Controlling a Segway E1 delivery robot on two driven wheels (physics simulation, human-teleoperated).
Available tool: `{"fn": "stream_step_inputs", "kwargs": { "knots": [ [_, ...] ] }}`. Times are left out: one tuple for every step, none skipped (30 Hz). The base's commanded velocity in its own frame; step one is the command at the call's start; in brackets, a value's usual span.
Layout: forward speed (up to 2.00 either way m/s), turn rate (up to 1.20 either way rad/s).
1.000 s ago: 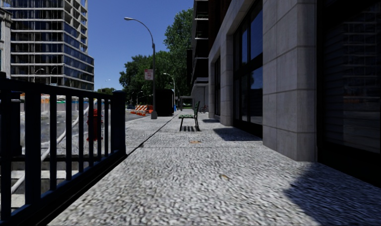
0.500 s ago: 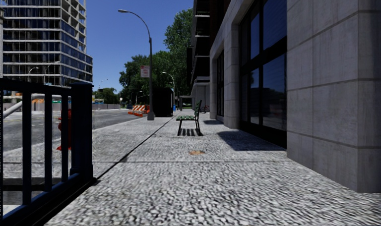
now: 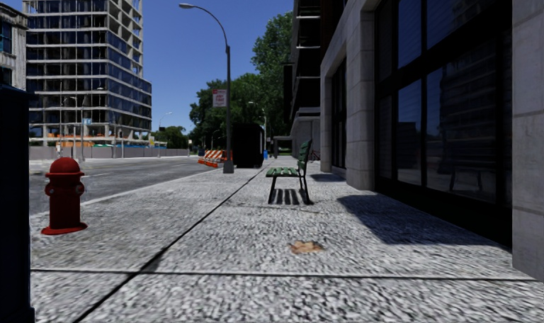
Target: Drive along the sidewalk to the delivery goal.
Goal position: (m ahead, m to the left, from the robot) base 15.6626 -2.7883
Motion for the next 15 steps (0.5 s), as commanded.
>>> {"fn": "stream_step_inputs", "kwargs": {
  "knots": [
    [2.00, 0.27],
    [2.00, 0.10],
    [2.00, 0.02],
    [2.00, 0.00],
    [2.00, 0.00],
    [2.00, 0.00],
    [2.00, 0.00],
    [2.00, 0.36],
    [2.00, 0.61],
    [2.00, 0.61],
    [2.00, 0.77],
    [2.00, 0.84],
    [2.00, 0.86],
    [2.00, 0.87],
    [2.00, 0.88]
  ]
}}
